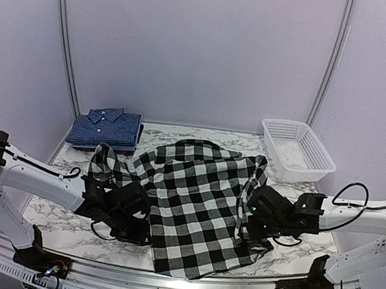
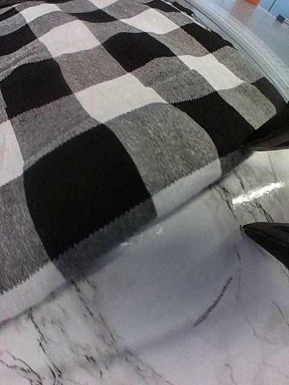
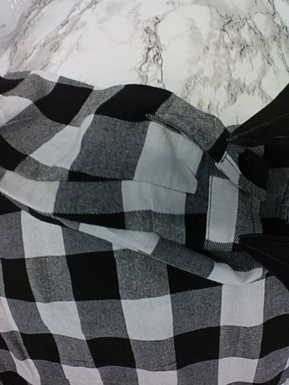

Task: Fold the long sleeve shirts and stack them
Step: Flatten out the crumpled shirt at the center of the board.

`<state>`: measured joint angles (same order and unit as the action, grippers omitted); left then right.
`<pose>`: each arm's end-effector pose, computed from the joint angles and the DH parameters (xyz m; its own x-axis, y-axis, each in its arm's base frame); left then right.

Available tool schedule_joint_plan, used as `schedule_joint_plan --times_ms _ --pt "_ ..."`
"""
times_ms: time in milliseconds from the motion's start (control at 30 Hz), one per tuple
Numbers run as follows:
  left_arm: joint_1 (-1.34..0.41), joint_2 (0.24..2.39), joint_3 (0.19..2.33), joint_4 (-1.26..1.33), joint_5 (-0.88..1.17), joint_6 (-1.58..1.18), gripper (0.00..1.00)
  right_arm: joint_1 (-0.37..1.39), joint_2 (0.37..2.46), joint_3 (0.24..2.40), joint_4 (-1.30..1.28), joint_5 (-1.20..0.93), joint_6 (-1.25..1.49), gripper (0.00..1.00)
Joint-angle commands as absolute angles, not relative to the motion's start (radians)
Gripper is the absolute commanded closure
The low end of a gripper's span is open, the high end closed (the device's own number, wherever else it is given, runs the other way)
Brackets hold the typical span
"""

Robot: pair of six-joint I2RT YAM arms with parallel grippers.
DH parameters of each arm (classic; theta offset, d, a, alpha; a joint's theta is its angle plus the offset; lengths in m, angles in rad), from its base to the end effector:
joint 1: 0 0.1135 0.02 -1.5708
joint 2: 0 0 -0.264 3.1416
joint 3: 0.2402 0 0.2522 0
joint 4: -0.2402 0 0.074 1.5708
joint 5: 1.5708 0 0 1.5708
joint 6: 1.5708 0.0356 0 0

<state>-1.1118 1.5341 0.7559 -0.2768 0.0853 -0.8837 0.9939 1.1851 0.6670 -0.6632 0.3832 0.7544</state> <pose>0.1217 -0.2532 0.1529 -0.9494 0.1825 -0.2556 0.2804 0.8590 -0.4283 0.1223 0.1636 0.1899 -0.8470 -0.1371 -0.5136 -0.1645 0.9864 0.0080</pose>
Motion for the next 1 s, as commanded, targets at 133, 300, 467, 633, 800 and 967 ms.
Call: schedule_joint_plan --times_ms 133,300,467,633,800,967 --pt "-1.155 1.656 0.844 -0.234 0.104 -0.935 0.71 1.07 1.235 0.675 -0.636 0.383 0.801 0.47" --pt "-1.158 1.653 0.822 -0.251 0.079 -0.966 1.0 1.072 1.259 0.661 -0.63 0.401 0.816 0.43" --pt "-1.127 1.577 0.746 -0.334 0.058 -0.95 1.0 1.059 1.28 0.626 -0.61 0.429 0.826 0.41" --pt "-1.095 1.494 0.674 -0.397 0.052 -0.929 1.0 1.054 1.32 0.629 -0.586 0.452 0.834 0.54" --pt "-1.079 1.46 0.658 -0.435 0.049 -0.915 1.0 1.054 1.335 0.667 -0.574 0.462 0.822 0.94" --pt "-1.064 1.43 0.646 -0.477 0.032 -0.905 1.0 0.99 1.297 0.661 -0.704 0.518 0.858 1.0"
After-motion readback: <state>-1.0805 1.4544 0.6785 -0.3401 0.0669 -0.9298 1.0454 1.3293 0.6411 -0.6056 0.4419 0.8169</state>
